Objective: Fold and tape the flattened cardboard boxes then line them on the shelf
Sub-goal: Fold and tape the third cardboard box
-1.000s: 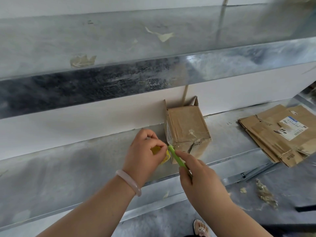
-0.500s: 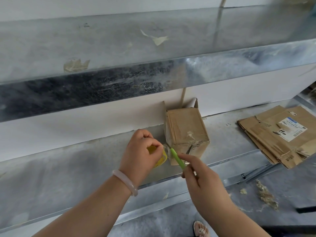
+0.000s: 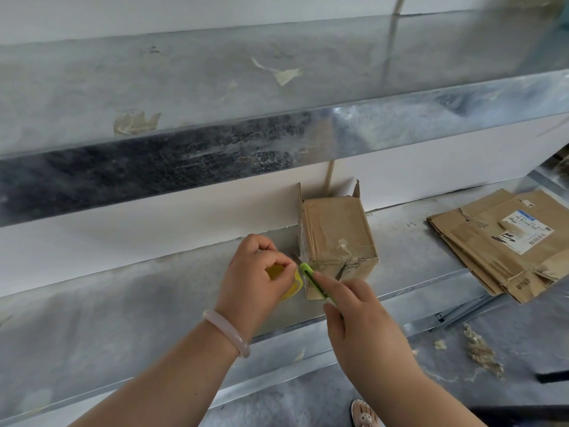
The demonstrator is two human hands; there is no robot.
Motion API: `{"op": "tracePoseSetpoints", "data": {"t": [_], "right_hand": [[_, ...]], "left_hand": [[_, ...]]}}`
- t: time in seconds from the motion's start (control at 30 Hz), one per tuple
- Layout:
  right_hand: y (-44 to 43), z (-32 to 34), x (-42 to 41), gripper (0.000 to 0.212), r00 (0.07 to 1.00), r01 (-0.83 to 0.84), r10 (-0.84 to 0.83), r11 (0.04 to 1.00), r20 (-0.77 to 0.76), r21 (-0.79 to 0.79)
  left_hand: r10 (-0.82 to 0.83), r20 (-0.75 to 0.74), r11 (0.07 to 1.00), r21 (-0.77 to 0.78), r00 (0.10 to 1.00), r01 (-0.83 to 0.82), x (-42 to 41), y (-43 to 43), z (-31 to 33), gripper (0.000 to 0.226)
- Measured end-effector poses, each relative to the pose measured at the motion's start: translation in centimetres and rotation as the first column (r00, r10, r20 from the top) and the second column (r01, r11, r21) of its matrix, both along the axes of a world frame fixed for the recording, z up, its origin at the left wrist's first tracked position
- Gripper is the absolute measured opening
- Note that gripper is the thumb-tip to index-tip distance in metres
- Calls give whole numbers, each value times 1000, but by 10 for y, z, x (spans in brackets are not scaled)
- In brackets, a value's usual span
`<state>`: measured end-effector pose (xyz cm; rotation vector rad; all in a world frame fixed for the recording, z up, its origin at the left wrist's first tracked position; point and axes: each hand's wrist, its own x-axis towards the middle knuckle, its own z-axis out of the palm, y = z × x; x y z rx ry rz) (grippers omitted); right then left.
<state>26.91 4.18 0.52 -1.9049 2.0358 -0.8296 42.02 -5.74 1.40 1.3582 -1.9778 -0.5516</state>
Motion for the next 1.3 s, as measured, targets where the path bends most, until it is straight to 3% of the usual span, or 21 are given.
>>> {"op": "tracePoseSetpoints", "data": {"t": [0.2,0.4,0.73,0.93,1.03,1.17,1.3], "right_hand": [[-4,-2,-1,76,971,19,-24,1000,-240,-22],[-7,3,1,76,959,57,-49,998,-280,19],[-8,-3,1,83,956,31,-23,999,-293,25],[-3,-14,-7,67,965,45,10,978,-261,206],[3,-18,-7,68,985,-27,57,982,-163,185],[13,-16,-17,53,978,-165,163,986,-129,0],[27,-16,-41,44,991,-127,117,975,-63,-182]], "left_hand": [[10,10,1000,8,1000,-10,-5,1,0,5],[-29,55,998,-55,998,32,-7,3,2,7],[19,-22,999,45,1000,-18,-5,-4,-3,8],[72,-127,991,117,989,-57,-1,-5,1,13],[96,-9,994,-42,995,-96,14,-20,1,4],[85,199,968,-250,976,-33,27,-30,-22,5],[83,330,977,-212,940,-12,34,-34,-57,17]]}}
